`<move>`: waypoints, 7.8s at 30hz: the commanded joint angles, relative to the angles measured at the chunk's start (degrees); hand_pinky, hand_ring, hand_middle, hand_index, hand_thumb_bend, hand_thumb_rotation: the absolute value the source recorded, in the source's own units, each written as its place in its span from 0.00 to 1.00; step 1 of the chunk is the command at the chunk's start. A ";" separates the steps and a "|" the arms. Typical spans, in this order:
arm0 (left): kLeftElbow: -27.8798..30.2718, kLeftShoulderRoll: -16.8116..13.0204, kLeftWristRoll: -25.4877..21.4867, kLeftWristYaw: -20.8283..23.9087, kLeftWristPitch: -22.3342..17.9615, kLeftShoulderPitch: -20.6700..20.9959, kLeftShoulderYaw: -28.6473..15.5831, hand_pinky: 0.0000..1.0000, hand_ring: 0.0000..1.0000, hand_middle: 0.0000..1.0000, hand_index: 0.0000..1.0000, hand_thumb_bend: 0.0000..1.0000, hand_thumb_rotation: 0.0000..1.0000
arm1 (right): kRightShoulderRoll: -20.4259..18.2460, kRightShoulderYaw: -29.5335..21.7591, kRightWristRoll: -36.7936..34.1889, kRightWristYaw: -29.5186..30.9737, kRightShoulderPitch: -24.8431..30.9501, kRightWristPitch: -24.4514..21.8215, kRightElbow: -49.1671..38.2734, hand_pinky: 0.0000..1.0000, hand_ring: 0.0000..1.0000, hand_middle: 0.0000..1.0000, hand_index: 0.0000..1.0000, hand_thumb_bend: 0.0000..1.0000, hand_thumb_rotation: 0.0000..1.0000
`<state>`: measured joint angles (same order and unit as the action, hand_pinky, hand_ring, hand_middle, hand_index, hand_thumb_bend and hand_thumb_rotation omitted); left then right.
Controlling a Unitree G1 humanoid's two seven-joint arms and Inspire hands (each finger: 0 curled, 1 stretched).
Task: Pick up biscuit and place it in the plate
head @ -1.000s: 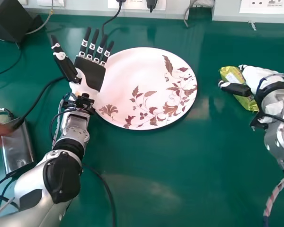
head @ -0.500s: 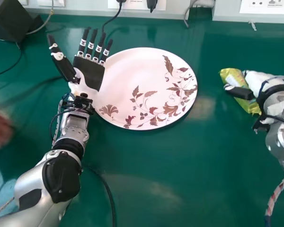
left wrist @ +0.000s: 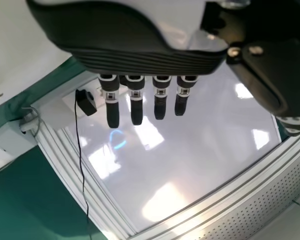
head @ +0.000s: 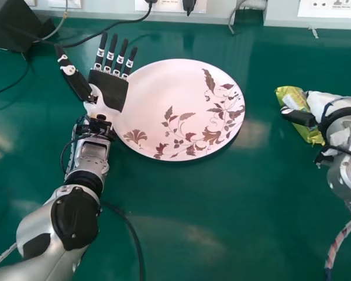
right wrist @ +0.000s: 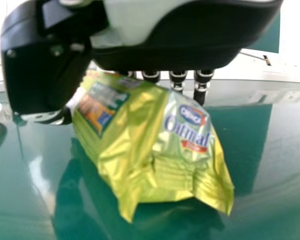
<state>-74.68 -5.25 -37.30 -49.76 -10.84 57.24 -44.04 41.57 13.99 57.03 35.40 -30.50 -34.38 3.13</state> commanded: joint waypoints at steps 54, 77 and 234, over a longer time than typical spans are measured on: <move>-1.02 -1.55 -0.78 1.21 6.00 -0.66 -1.56 0.89 0.92 0.98 1.00 1.00 0.35 | -0.97 -0.86 4.18 -2.30 3.63 -3.20 -6.08 0.00 0.44 0.50 0.47 0.49 0.00; -0.89 -1.44 1.32 3.36 3.72 -0.68 -0.47 0.87 0.90 0.96 0.98 1.00 0.34 | -0.83 -2.40 4.26 -2.30 5.21 -2.70 -9.05 0.00 0.09 0.49 0.47 0.50 0.00; -1.29 -0.69 3.17 4.25 -0.84 -2.21 1.27 0.74 0.79 0.88 0.96 1.00 0.31 | -12.51 -12.39 5.21 -35.30 14.33 18.76 -24.51 0.00 0.00 0.48 0.47 0.51 0.00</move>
<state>-75.32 -6.15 -33.98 -45.34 -11.66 57.21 -42.45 29.33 1.82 62.02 1.36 -15.40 -16.34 -20.44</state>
